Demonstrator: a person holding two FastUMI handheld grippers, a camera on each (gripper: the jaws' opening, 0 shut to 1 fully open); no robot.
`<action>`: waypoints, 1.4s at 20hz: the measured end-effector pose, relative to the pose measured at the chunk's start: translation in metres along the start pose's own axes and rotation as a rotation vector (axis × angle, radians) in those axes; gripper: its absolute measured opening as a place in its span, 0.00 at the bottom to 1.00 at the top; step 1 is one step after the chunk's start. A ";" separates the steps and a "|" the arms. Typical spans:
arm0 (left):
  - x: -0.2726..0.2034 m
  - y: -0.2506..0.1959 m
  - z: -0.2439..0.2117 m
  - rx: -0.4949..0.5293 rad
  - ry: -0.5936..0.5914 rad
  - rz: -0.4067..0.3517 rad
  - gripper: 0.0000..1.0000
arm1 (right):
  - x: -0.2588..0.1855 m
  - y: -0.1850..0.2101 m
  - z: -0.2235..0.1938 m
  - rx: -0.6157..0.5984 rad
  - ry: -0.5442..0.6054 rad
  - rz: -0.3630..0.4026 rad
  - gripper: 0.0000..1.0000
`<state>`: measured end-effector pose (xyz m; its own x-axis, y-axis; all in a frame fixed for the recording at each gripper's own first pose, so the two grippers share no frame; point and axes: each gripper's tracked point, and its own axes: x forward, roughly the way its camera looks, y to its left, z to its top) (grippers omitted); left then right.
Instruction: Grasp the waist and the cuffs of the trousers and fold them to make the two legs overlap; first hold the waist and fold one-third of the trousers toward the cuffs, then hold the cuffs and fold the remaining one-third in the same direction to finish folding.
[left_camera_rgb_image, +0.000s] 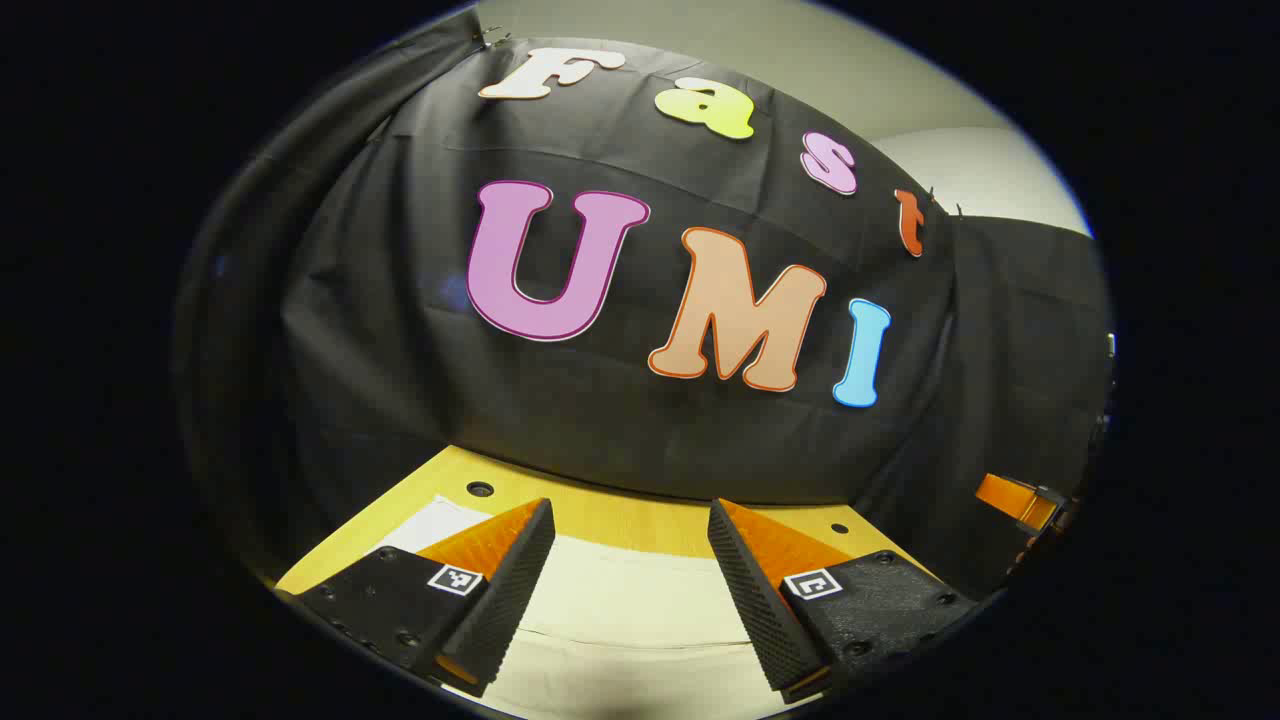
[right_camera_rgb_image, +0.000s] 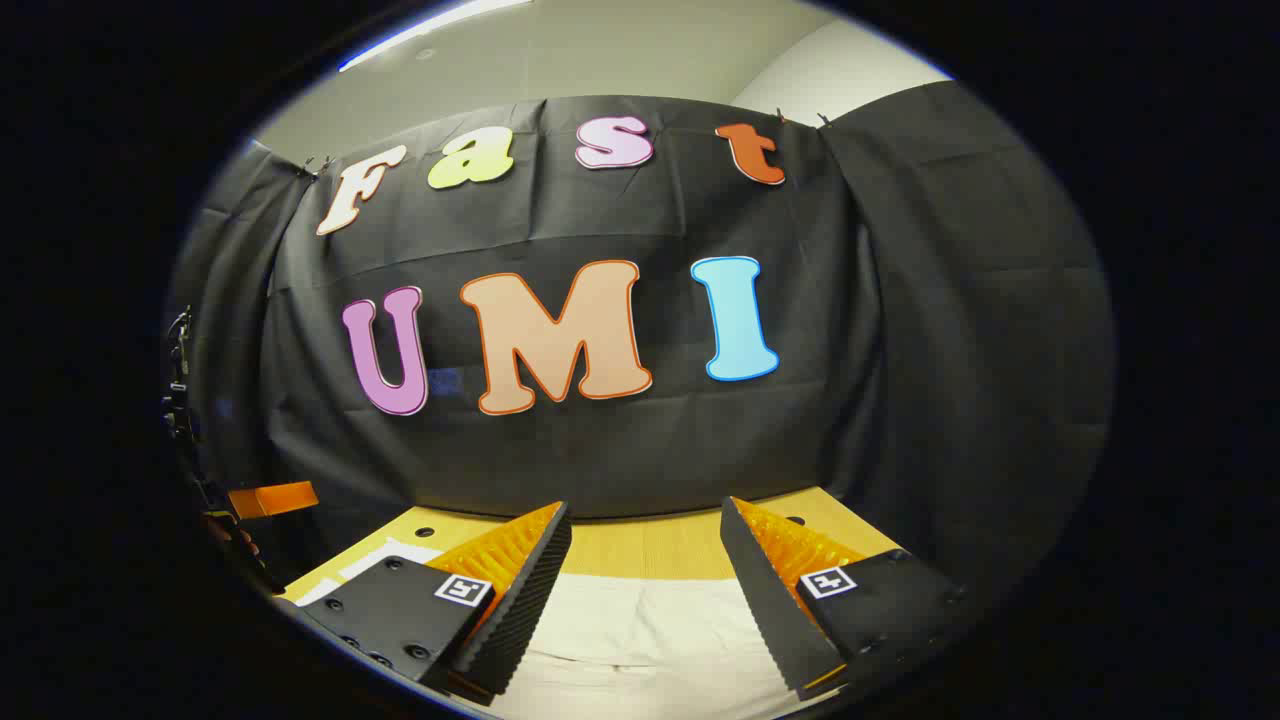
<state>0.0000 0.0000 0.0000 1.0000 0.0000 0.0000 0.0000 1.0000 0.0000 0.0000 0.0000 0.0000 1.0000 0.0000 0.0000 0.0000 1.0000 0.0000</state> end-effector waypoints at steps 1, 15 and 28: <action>0.000 0.001 0.000 -0.003 -0.001 0.003 0.93 | 0.000 -0.003 0.000 0.009 0.004 -0.005 0.96; -0.006 0.022 0.004 0.043 0.002 0.053 0.93 | 0.002 -0.007 -0.009 -0.021 0.031 -0.025 0.96; -0.023 0.049 -0.039 0.181 0.158 -0.118 0.93 | -0.022 0.012 -0.026 -0.088 0.074 -0.032 0.96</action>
<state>-0.0230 0.0487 -0.0390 0.9806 -0.1024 -0.1669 0.1308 0.9768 0.1695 -0.0221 0.0123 -0.0262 0.9968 -0.0355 -0.0720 0.0291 0.9956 -0.0891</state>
